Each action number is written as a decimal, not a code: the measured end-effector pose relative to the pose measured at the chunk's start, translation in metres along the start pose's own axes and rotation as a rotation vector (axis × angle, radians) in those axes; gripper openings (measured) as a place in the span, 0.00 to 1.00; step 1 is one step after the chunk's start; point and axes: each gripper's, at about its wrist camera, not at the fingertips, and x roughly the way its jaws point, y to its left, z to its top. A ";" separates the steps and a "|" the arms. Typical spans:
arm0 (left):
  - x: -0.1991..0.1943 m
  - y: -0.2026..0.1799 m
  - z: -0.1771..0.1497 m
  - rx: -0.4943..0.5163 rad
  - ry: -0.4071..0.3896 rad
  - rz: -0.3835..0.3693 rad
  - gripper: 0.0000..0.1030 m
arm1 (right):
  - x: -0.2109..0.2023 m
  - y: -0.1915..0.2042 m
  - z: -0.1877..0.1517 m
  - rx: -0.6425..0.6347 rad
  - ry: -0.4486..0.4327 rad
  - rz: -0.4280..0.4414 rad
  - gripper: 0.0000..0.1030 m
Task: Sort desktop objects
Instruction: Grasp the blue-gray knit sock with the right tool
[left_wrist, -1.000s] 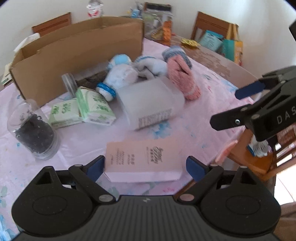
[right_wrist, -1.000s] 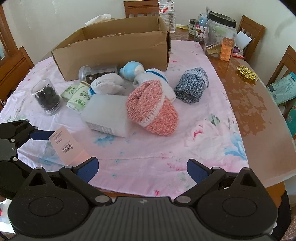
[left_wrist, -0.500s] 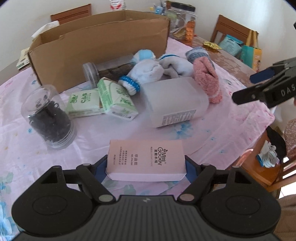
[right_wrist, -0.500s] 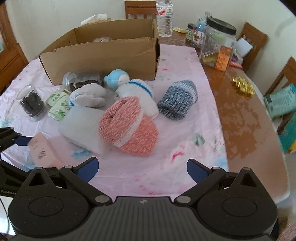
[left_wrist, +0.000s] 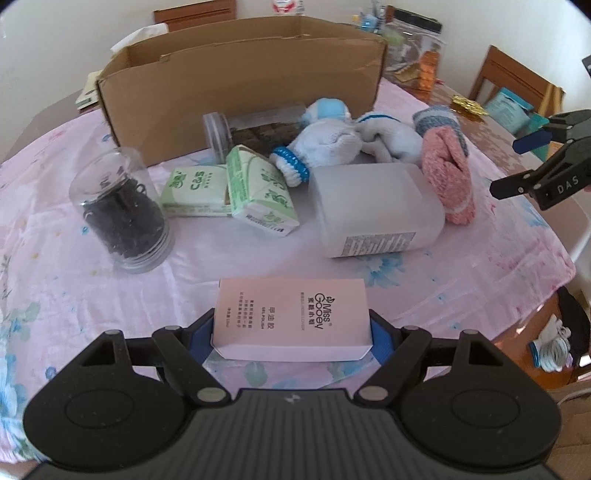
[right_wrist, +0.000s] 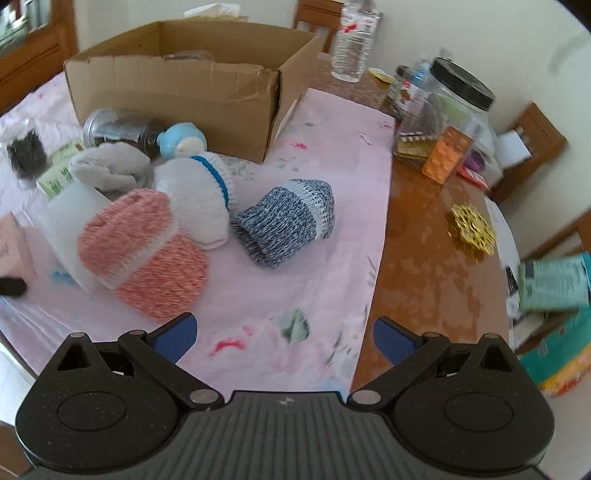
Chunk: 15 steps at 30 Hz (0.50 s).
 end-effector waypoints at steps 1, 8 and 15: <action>0.000 -0.001 0.000 -0.010 0.001 0.007 0.78 | 0.004 -0.003 0.001 -0.023 -0.002 0.010 1.00; 0.003 -0.003 0.002 -0.083 0.006 0.050 0.78 | 0.034 -0.014 0.013 -0.135 0.005 0.099 1.00; 0.003 -0.005 0.004 -0.139 0.011 0.097 0.78 | 0.057 -0.028 0.027 -0.200 0.000 0.218 1.00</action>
